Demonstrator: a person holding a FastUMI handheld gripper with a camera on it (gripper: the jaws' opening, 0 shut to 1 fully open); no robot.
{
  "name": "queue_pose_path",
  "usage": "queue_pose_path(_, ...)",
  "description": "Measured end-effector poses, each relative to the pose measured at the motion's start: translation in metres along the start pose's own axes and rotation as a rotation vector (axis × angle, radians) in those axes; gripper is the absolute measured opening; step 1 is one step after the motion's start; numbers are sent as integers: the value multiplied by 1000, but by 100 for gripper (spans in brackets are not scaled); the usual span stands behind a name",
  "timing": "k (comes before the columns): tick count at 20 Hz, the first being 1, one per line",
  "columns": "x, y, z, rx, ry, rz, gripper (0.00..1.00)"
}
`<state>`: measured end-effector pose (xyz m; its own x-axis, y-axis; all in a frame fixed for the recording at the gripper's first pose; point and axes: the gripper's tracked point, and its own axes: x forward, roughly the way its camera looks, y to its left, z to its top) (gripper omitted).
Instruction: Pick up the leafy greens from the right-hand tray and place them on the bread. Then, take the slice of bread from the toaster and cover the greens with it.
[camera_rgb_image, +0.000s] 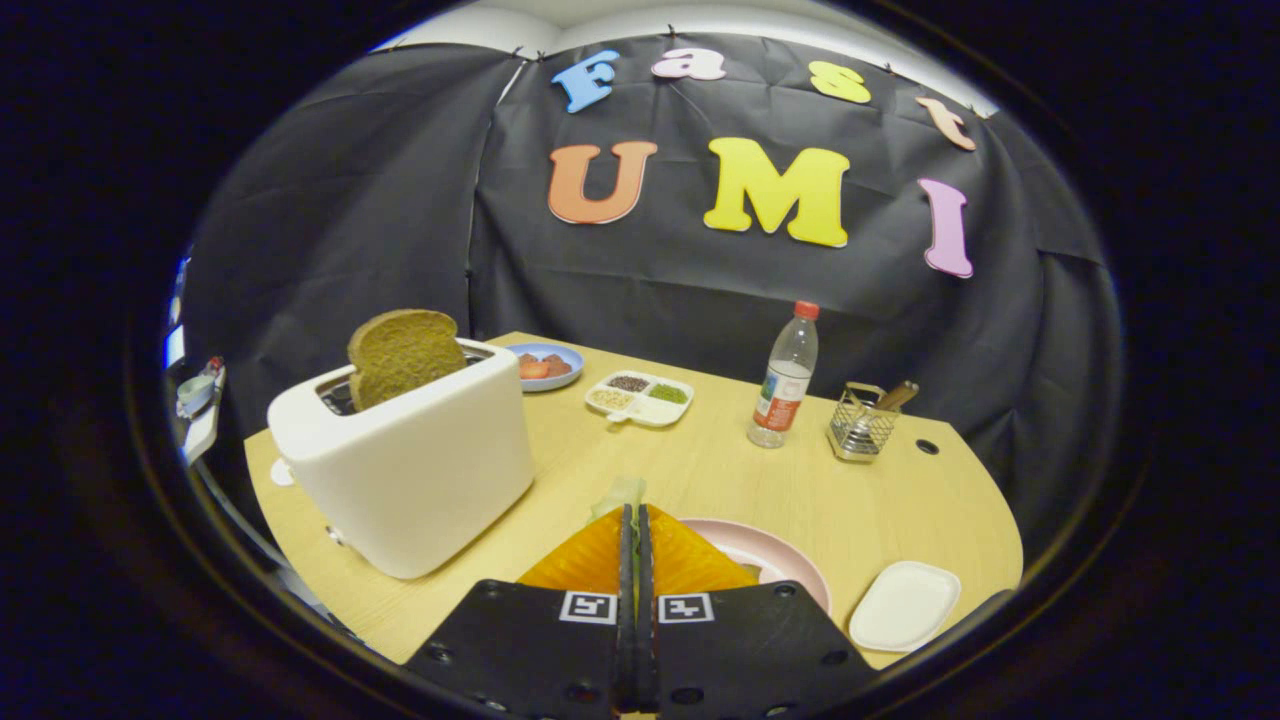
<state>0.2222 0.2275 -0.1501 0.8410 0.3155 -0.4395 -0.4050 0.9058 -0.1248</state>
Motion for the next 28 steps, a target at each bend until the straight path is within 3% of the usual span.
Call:
queue_pose_path(6,40,-42,-29,82,46,-67,1)
queue_pose_path(10,47,-60,-39,127,28,-107,8)
queue_pose_path(14,41,-65,-32,81,7,-148,36)
queue_pose_path(19,9,-70,-11,57,-81,-238,90)
queue_pose_path(22,-19,-59,1,67,-136,-241,96)
queue_pose_path(28,-93,-44,54,179,-285,-264,95)
